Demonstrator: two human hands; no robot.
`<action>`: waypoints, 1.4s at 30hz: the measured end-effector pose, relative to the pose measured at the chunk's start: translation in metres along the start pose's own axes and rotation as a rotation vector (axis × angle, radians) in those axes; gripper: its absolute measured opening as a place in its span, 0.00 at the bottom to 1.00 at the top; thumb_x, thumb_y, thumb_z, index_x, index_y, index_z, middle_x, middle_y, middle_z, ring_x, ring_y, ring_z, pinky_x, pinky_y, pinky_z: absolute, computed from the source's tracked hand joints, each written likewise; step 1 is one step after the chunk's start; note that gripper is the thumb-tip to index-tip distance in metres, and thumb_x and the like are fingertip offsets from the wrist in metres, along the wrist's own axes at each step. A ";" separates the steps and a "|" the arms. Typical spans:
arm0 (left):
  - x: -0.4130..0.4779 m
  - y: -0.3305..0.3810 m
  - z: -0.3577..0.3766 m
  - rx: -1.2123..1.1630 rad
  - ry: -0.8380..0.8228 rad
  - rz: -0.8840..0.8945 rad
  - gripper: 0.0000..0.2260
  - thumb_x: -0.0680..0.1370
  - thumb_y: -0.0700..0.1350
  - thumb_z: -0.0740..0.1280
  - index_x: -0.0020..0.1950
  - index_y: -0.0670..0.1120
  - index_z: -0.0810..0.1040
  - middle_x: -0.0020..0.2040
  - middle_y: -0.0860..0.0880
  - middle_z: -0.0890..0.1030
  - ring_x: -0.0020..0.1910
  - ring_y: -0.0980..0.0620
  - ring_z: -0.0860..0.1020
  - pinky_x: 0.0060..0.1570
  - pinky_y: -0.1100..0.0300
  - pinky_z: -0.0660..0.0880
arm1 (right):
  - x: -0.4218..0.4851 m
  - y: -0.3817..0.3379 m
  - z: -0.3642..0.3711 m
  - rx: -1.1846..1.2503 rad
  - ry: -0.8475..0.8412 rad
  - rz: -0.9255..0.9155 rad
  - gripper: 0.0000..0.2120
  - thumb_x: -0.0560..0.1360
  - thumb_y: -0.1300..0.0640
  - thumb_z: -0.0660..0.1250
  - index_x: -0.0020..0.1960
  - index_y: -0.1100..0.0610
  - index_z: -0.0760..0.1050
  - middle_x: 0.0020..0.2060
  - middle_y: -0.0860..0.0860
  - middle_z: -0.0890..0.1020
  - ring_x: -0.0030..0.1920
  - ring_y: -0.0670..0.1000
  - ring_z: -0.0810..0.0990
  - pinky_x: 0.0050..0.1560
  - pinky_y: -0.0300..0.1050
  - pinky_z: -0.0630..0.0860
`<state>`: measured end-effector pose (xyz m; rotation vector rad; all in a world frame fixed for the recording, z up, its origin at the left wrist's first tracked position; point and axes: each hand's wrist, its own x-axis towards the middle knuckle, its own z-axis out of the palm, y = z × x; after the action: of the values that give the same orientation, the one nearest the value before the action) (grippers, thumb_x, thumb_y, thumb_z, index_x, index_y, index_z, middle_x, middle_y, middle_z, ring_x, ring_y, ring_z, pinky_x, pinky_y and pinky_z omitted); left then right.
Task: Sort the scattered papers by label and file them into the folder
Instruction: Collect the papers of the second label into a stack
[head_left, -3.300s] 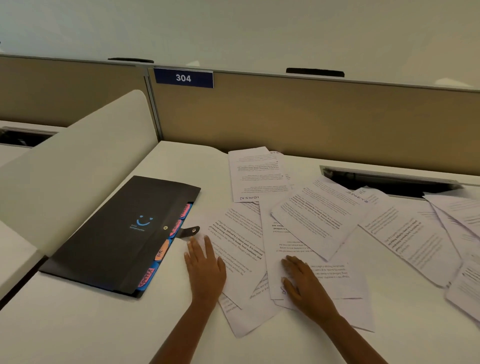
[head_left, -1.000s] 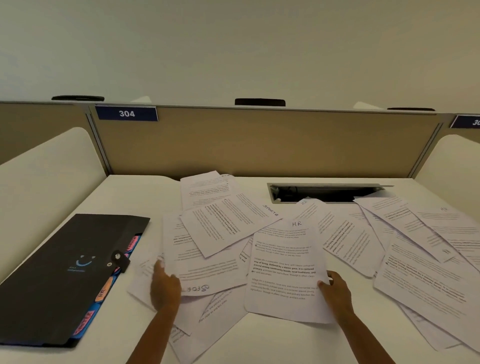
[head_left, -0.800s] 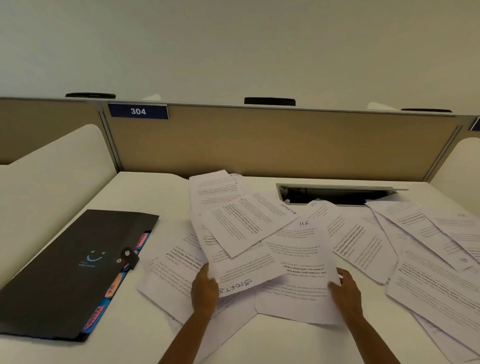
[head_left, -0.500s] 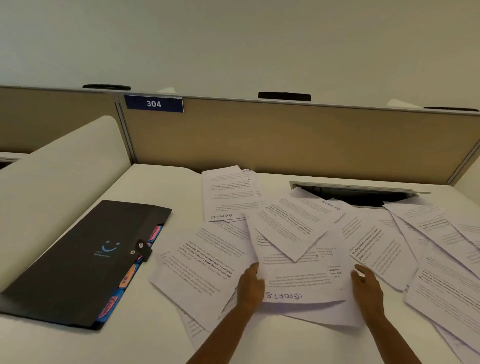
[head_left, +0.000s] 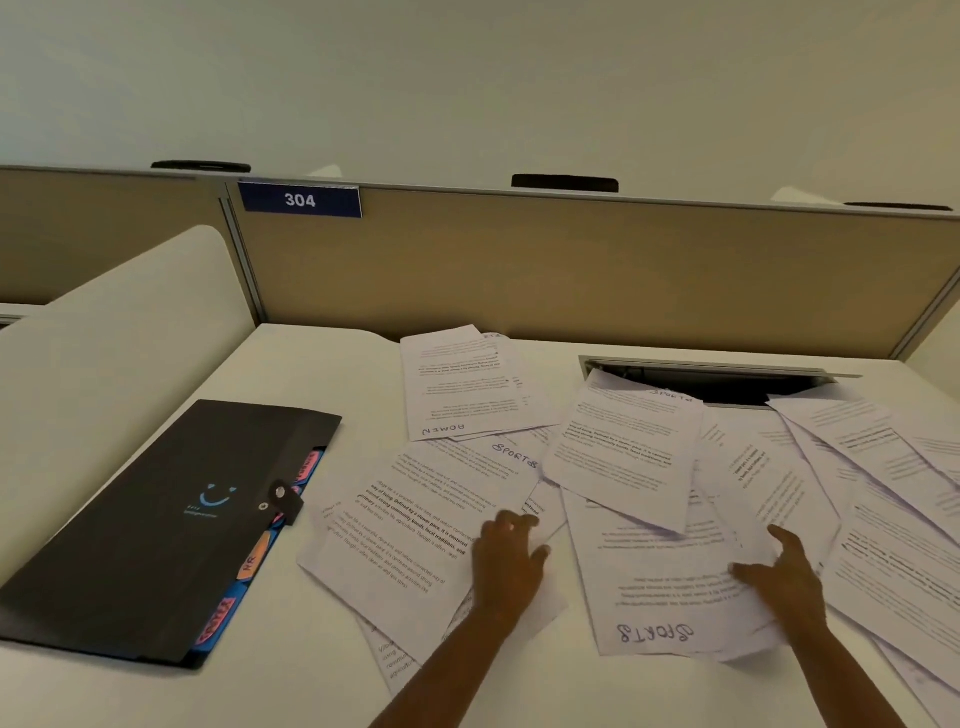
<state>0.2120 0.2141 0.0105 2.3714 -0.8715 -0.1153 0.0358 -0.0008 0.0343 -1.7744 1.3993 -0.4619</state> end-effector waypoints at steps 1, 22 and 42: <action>0.002 -0.008 -0.003 0.134 0.024 0.016 0.21 0.75 0.49 0.65 0.67 0.46 0.70 0.65 0.44 0.71 0.65 0.43 0.70 0.60 0.51 0.68 | 0.002 0.000 -0.004 -0.017 0.021 0.001 0.35 0.68 0.67 0.70 0.71 0.61 0.59 0.65 0.65 0.70 0.63 0.67 0.68 0.64 0.61 0.64; 0.023 -0.070 -0.071 -0.114 0.178 -0.306 0.11 0.80 0.42 0.57 0.57 0.37 0.72 0.46 0.42 0.79 0.37 0.53 0.74 0.37 0.63 0.75 | -0.023 -0.009 0.065 -0.469 0.121 -0.618 0.20 0.67 0.69 0.69 0.59 0.67 0.74 0.55 0.67 0.77 0.57 0.68 0.75 0.46 0.60 0.78; 0.017 -0.078 -0.060 -0.091 0.271 -0.049 0.22 0.75 0.54 0.53 0.52 0.42 0.79 0.42 0.45 0.83 0.38 0.50 0.79 0.41 0.64 0.73 | -0.071 -0.074 0.165 -0.515 -0.480 -0.672 0.60 0.55 0.27 0.21 0.71 0.57 0.62 0.74 0.52 0.60 0.74 0.49 0.57 0.71 0.41 0.56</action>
<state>0.2853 0.2815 0.0174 2.2573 -0.6654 0.1414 0.1766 0.1299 0.0049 -2.5642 0.5847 0.0180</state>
